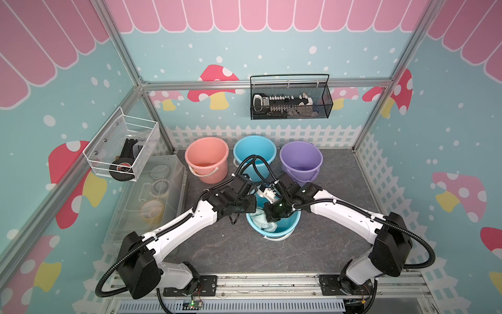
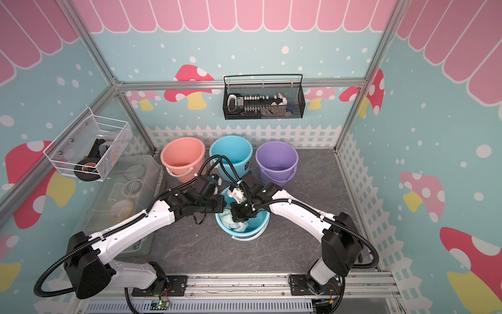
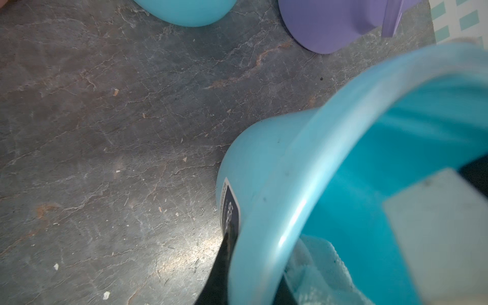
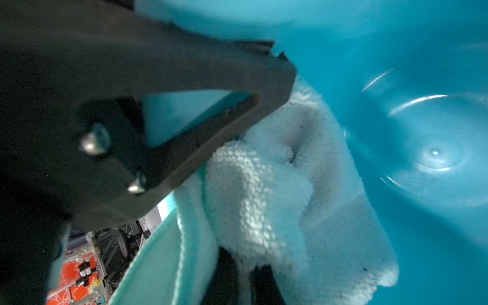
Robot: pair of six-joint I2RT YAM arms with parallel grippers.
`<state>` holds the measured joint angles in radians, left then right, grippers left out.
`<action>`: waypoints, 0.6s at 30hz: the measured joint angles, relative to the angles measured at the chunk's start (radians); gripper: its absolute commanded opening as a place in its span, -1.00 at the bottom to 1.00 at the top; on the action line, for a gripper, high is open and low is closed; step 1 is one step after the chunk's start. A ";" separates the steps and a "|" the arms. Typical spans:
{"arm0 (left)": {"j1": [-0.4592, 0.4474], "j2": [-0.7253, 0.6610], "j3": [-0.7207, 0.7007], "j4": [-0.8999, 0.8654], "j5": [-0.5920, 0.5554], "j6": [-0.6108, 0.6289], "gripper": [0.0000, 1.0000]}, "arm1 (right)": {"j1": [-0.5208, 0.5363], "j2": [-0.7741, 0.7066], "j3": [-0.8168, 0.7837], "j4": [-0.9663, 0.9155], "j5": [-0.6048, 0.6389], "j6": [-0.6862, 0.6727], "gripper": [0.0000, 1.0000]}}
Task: Wipe the inside of the bucket with a cloth
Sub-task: Wipe the dirt from the inside of the bucket.
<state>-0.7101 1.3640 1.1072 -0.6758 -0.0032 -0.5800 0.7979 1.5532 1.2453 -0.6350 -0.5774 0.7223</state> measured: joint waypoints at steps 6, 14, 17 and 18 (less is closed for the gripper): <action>0.000 0.000 -0.001 0.005 0.000 -0.008 -1.00 | -0.002 -0.002 -0.041 0.067 0.096 0.067 -1.00; 0.000 0.000 -0.003 0.017 0.018 -0.014 -1.00 | -0.001 -0.127 -0.114 0.116 0.332 -0.177 -1.00; 0.000 0.000 -0.003 0.018 0.037 -0.007 -1.00 | -0.001 -0.203 -0.152 0.165 0.403 -0.353 -1.00; 0.000 0.000 -0.003 0.018 0.042 -0.005 -1.00 | -0.001 -0.224 -0.166 0.188 0.415 -0.422 -1.00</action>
<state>-0.7101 1.3640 1.1038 -0.6582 0.0391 -0.5846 0.7967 1.3296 1.0798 -0.4465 -0.1623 0.3004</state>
